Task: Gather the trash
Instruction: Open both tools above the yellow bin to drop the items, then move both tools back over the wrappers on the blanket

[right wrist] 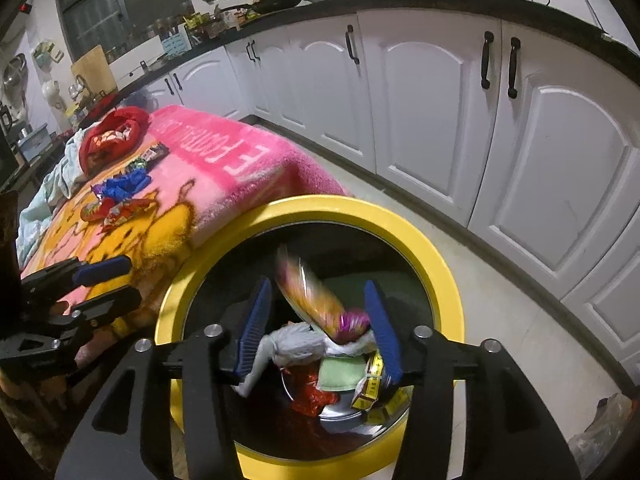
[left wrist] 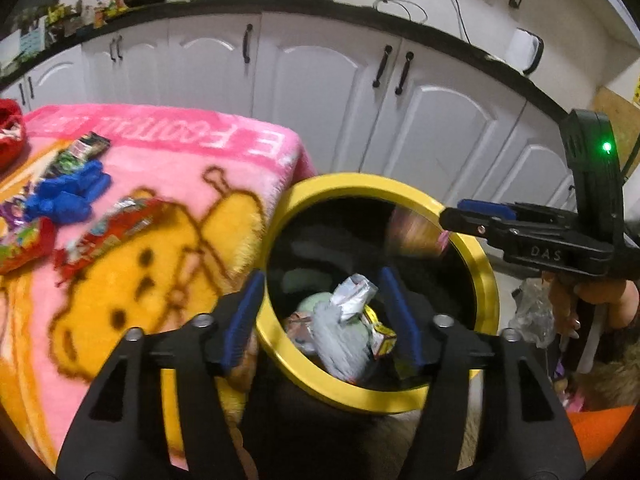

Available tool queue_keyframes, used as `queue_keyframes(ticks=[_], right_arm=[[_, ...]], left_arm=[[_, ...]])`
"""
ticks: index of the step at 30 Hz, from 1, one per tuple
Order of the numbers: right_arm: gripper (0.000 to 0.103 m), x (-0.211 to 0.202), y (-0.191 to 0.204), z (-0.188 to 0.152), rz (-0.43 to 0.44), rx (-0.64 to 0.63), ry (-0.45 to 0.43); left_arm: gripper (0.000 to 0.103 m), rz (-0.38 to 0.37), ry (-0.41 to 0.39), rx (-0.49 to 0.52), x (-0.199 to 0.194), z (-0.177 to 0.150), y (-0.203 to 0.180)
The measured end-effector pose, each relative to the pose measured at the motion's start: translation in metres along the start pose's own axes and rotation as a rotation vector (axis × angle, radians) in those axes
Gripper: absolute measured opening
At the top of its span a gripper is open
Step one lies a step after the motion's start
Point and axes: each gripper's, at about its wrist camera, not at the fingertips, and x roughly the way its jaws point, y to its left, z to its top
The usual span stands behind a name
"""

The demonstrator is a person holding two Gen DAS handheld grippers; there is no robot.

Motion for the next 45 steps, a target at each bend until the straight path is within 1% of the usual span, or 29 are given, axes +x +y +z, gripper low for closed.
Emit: queue_keyframes(ticks=[1, 3, 4, 6, 7, 9, 12, 18, 26, 36, 45], right_arm=[[0.051, -0.002, 0.001, 0.001, 0.001, -0.004, -0.006], [0.051, -0.006, 0.004, 0.003, 0.000, -0.005, -0.016], [0.051, -0.009, 0.006, 0.004, 0.003, -0.006, -0.020], [0.052, -0.014, 0.010, 0.006, 0.002, -0.012, -0.033], [0.052, -0.016, 0.012, 0.008, 0.002, -0.015, -0.039], [0.055, -0.022, 0.018, 0.011, 0.006, -0.022, -0.053], [0.058, -0.031, 0.028, 0.017, 0.012, -0.037, -0.077], [0.062, -0.045, 0.051, 0.027, 0.030, -0.077, -0.113], [0.064, -0.054, 0.081, 0.038, 0.051, -0.123, -0.136], [0.065, -0.053, 0.115, 0.048, 0.081, -0.163, -0.136], [0.065, -0.042, 0.143, 0.058, 0.116, -0.195, -0.111]], left_arm=[[0.059, 0.008, -0.015, -0.002, -0.005, 0.002, 0.001], [0.068, 0.017, -0.034, -0.010, -0.013, 0.004, 0.004], [0.071, 0.023, -0.044, -0.012, -0.017, 0.005, 0.006], [0.081, 0.036, -0.065, -0.014, -0.024, 0.007, 0.008], [0.083, 0.046, -0.080, -0.014, -0.029, 0.009, 0.010], [0.091, 0.067, -0.104, -0.014, -0.038, 0.011, 0.012], [0.092, 0.093, -0.138, -0.017, -0.051, 0.014, 0.016], [0.092, 0.133, -0.201, -0.027, -0.074, 0.018, 0.025], [0.092, 0.159, -0.255, -0.056, -0.097, 0.018, 0.041], [0.092, 0.204, -0.307, -0.115, -0.118, 0.015, 0.068], [0.092, 0.254, -0.340, -0.203, -0.137, 0.010, 0.109]])
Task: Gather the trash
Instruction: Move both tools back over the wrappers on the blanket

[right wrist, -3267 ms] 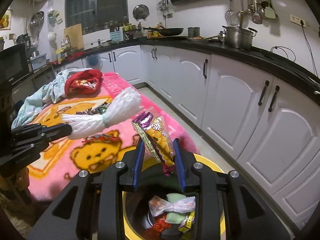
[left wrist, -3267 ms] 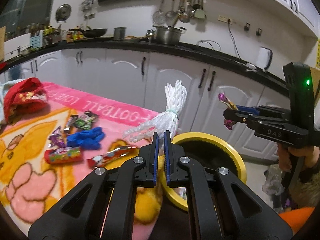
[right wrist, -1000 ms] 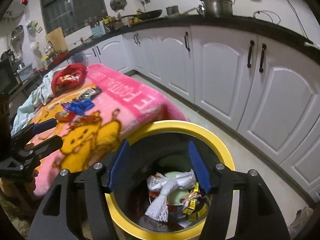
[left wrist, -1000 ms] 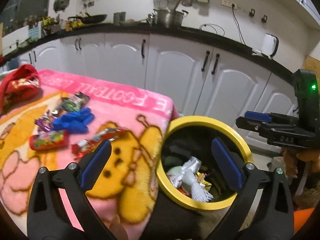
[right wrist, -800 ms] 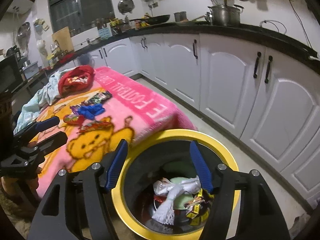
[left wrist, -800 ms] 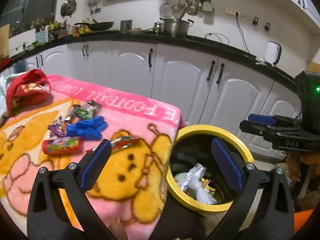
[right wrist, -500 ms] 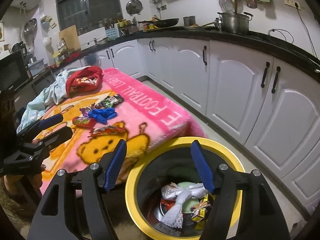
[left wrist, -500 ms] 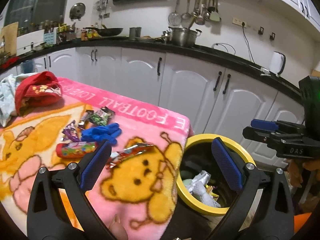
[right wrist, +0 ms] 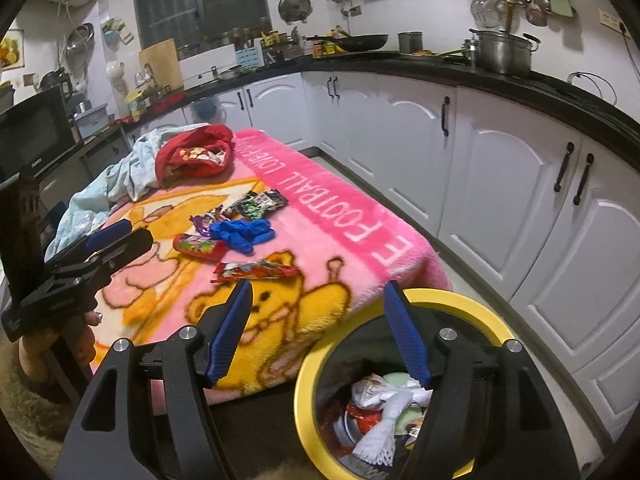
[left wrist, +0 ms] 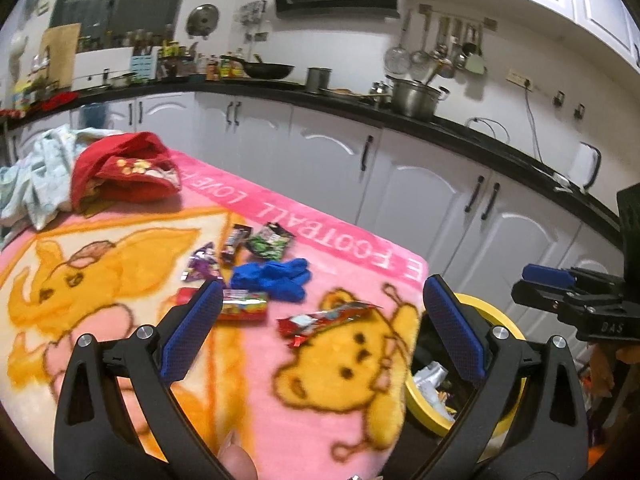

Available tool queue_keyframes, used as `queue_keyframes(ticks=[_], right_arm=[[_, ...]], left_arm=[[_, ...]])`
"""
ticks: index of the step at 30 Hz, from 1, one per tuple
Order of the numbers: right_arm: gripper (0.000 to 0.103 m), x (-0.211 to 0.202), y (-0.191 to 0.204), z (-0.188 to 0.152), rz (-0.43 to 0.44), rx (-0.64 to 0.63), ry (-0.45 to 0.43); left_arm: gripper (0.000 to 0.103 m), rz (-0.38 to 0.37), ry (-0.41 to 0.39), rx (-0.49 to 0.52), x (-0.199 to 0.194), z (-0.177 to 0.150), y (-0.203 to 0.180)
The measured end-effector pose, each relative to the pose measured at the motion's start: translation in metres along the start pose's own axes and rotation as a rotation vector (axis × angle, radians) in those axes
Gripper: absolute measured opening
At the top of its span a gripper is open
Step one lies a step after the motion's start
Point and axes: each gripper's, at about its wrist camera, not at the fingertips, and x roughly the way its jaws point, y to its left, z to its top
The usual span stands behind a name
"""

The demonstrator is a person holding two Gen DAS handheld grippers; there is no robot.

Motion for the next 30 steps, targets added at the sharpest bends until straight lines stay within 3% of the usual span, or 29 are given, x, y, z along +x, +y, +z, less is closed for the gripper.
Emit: queue_keyframes(ticks=[16, 26, 30], right_arm=[[0.065, 0.048, 0.051, 0.030, 0.049, -0.106, 0.032], [0.064, 0.113, 0.070, 0.043, 0.069, -0.154, 0.097], [0.055, 0.145, 0.076, 0.045, 0.080, -0.182, 0.139]], left_arm=[[0.092, 0.080, -0.003, -0.102, 0.006, 0.010, 0.062], [0.092, 0.115, 0.101, -0.212, 0.045, 0.018, 0.112], [0.086, 0.109, 0.148, -0.251, 0.064, 0.021, 0.127]])
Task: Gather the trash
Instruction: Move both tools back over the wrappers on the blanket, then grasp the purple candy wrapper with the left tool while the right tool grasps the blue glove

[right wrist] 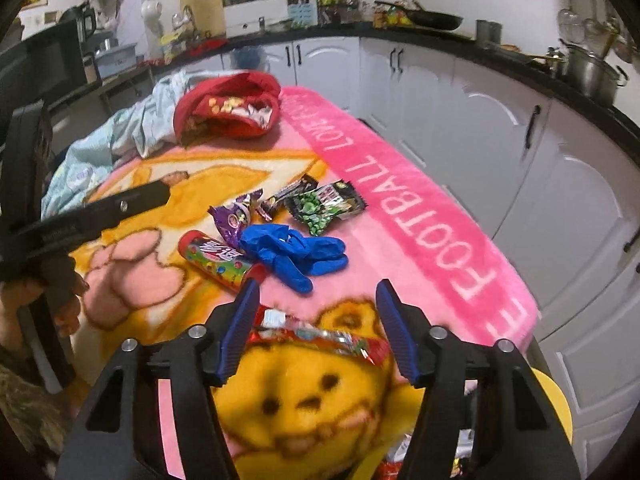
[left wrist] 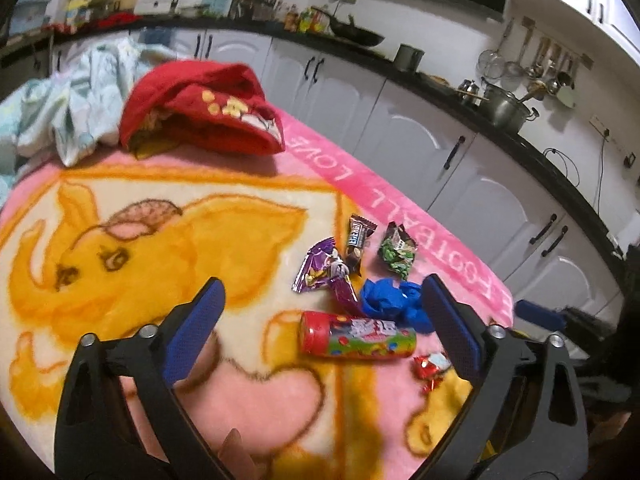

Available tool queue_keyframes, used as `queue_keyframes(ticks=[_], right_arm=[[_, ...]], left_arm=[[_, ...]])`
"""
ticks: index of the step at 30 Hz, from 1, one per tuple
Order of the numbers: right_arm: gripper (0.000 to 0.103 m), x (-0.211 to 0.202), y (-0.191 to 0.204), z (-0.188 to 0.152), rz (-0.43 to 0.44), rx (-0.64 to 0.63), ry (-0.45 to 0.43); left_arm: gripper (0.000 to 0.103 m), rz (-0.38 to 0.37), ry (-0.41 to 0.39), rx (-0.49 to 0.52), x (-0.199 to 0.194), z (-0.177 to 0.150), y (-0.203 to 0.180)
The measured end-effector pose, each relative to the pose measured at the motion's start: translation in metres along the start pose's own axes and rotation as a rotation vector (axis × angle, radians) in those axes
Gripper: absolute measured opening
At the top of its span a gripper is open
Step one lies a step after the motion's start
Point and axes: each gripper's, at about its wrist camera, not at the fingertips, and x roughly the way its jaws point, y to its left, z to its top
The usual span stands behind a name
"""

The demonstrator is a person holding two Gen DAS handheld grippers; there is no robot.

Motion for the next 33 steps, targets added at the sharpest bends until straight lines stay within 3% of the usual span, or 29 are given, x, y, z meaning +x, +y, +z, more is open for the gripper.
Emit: queue_keyframes(ticks=[10, 13, 15, 18, 24, 30, 33], right_arm=[[0.044, 0.058, 0.004, 0.009, 0.048, -0.014, 0.088], [0.029, 0.071, 0.006, 0.009, 0.062, -0.025, 0.116], [0.012, 0.074, 0.007, 0.007, 0.071, -0.026, 0.125], [0.004, 0.074, 0.007, 0.004, 0.079, -0.026, 0.129], [0.002, 0.064, 0.003, 0.002, 0.081, 0.000, 0.106], [0.002, 0.049, -0.005, 0.002, 0.077, 0.032, 0.069], [0.002, 0.040, -0.007, 0.003, 0.079, 0.041, 0.047]], left_arm=[[0.053, -0.083, 0.118, -0.026, 0.046, 0.012, 0.001], [0.043, -0.098, 0.136, -0.002, 0.053, 0.010, -0.007], [0.034, -0.106, 0.149, 0.009, 0.058, 0.009, -0.010], [0.024, -0.106, 0.161, 0.012, 0.064, 0.008, -0.012], [0.009, -0.079, 0.194, 0.033, 0.074, 0.001, -0.012], [0.006, -0.069, 0.181, 0.056, 0.072, -0.002, -0.014], [0.006, -0.070, 0.132, 0.064, 0.058, 0.000, -0.016]])
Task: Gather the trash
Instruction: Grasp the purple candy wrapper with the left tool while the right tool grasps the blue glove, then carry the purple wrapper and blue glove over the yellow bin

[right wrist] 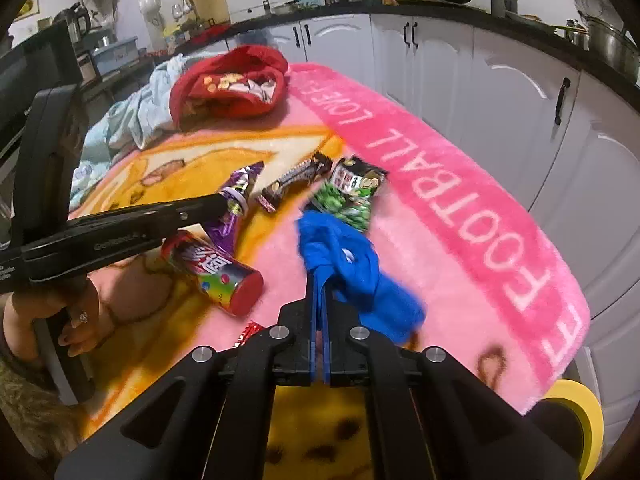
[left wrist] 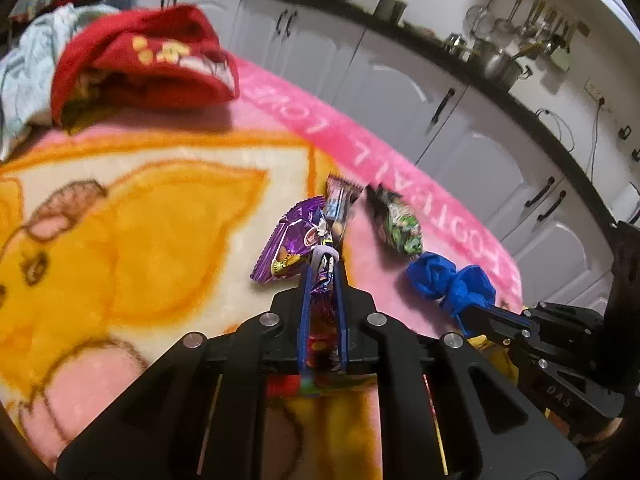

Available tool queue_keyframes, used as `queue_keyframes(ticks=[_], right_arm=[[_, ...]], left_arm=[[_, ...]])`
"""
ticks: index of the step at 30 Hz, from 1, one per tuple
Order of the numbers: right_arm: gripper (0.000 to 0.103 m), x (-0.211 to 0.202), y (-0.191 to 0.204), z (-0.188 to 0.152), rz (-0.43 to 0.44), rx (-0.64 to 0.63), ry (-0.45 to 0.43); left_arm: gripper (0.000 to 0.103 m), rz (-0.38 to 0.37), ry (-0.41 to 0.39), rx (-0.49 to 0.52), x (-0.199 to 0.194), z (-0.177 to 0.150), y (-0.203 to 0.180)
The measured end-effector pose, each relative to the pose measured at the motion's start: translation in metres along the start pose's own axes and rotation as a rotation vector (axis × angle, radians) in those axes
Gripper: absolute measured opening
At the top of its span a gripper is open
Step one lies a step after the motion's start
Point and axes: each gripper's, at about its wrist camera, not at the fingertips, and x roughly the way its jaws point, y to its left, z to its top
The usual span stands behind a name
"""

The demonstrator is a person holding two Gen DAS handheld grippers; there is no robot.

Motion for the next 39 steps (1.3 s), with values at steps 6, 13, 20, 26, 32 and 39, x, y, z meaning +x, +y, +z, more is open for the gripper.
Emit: queue_keyframes(ticks=[6, 13, 20, 26, 32, 39], right_arm=[[0.002, -0.019, -0.001, 0.001, 0.000, -0.002, -0.040], [0.002, -0.041, 0.000, -0.001, 0.002, -0.002, -0.075], [0.002, -0.066, 0.001, -0.007, 0.009, -0.007, -0.109], [0.002, -0.088, -0.001, -0.014, 0.009, -0.005, -0.136], [0.002, -0.109, -0.006, -0.023, 0.002, 0.002, -0.161], [0.002, -0.133, -0.016, -0.038, -0.022, 0.020, -0.185]], left_arm=[[0.006, 0.003, -0.059, 0.042, -0.024, 0.000, -0.013], [0.006, -0.005, -0.095, 0.073, -0.042, -0.006, -0.032], [0.006, -0.019, -0.122, 0.112, -0.058, -0.012, -0.053], [0.006, -0.036, -0.141, 0.134, -0.070, -0.018, -0.069], [0.006, -0.058, -0.151, 0.155, -0.077, -0.024, -0.085], [0.006, -0.095, -0.159, 0.185, -0.084, -0.031, -0.108]])
